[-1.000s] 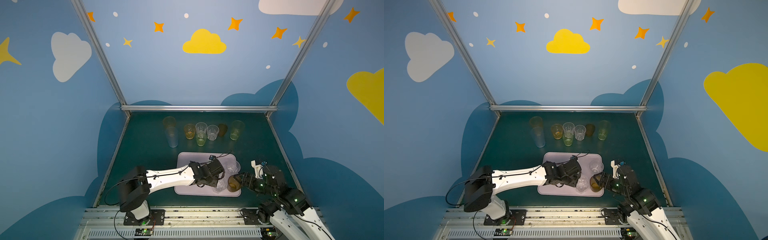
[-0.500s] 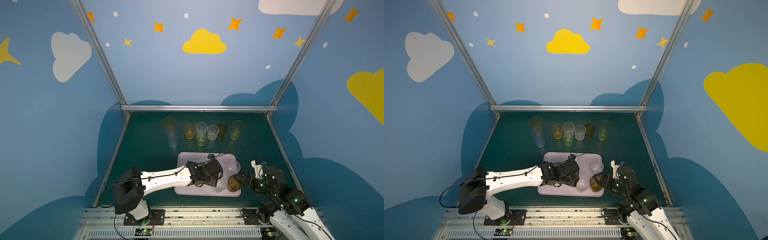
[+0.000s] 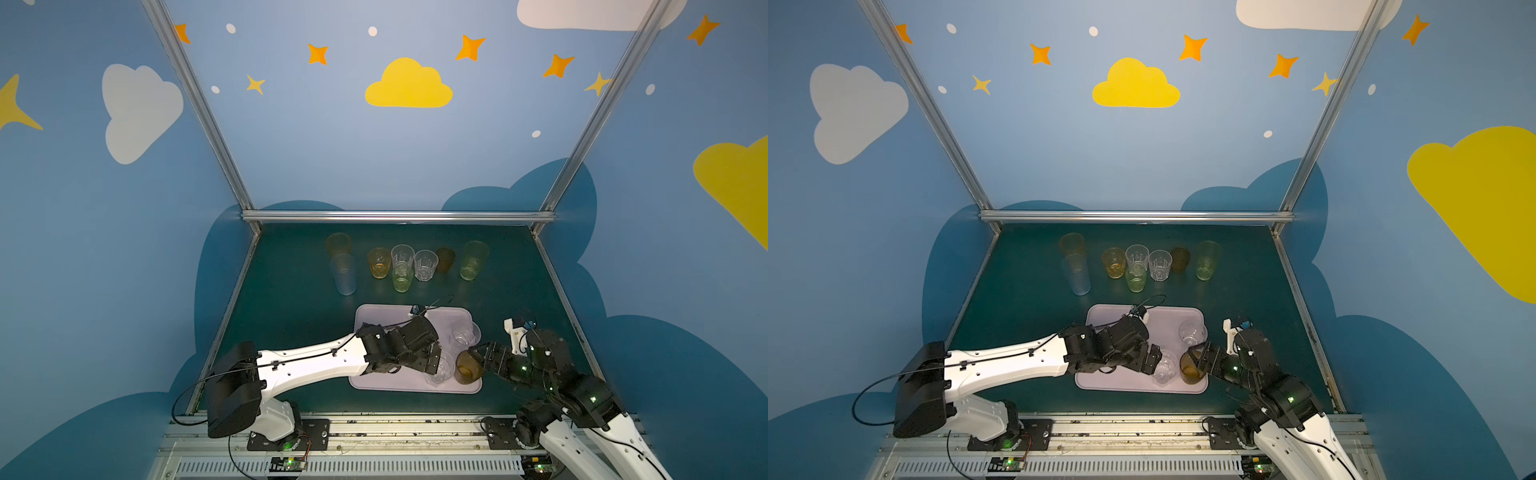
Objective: Place the glasses into the tray
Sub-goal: 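Lower the clear faceted glass beside the gold glass and open the left gripper, then withdraw the left gripper from the tray while the right gripper reaches to the glass cluster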
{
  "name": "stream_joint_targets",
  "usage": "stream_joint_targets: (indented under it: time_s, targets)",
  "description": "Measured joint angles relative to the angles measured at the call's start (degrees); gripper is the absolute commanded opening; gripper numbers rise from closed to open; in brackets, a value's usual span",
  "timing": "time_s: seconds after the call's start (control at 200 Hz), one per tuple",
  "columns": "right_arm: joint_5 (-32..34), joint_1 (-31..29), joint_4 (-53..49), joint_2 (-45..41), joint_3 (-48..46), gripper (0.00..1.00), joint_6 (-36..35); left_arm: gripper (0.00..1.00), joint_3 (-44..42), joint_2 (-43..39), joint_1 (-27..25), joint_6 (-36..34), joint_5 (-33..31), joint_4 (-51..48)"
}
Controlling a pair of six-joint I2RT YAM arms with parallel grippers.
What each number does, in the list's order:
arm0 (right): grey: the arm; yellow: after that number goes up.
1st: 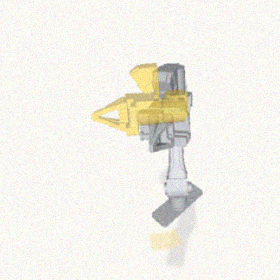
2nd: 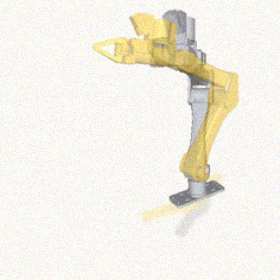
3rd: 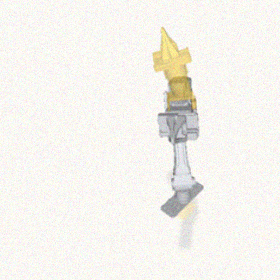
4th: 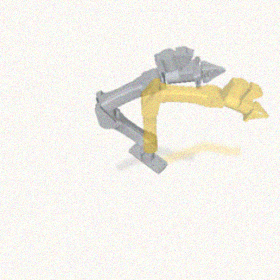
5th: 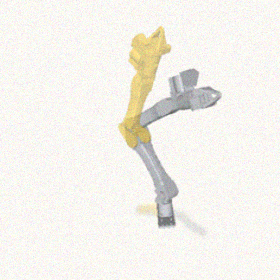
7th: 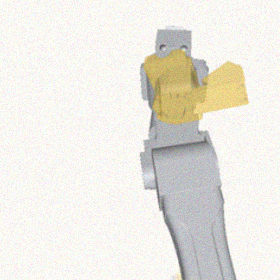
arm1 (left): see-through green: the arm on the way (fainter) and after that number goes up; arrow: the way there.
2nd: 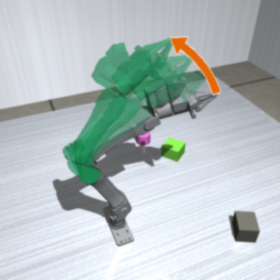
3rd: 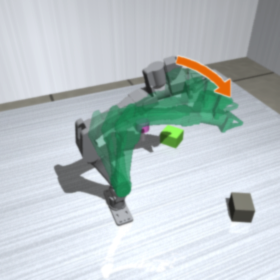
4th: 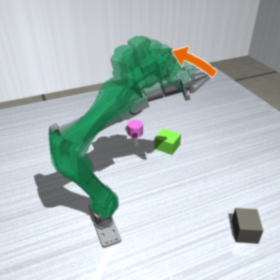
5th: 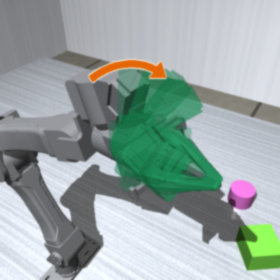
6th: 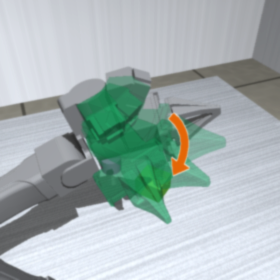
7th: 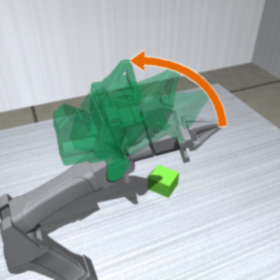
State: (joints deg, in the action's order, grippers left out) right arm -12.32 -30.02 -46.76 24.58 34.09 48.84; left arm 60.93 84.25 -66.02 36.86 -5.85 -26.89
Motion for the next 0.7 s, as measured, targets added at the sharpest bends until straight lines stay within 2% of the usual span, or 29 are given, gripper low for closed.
stream_joint_targets:
  time_s: [0.365,0.506,0.701]
  targets:
    - [0.3,0.0,1.0,7.4,3.8,0.86,-0.8,1.00,-3.1,-2.3,2.0,-0.2,-0.1,0.7]
    - [0.2,0.0,3.8,13.2,6.9,0.86,-1.5,1.00,-6.3,-6.5,4.1,-0.5,1.3,1.9]
    - [-0.9,0.0,8.8,26.8,13.3,0.86,-3.2,1.00,-13.6,-16.7,9.3,-0.5,2.9,2.6]
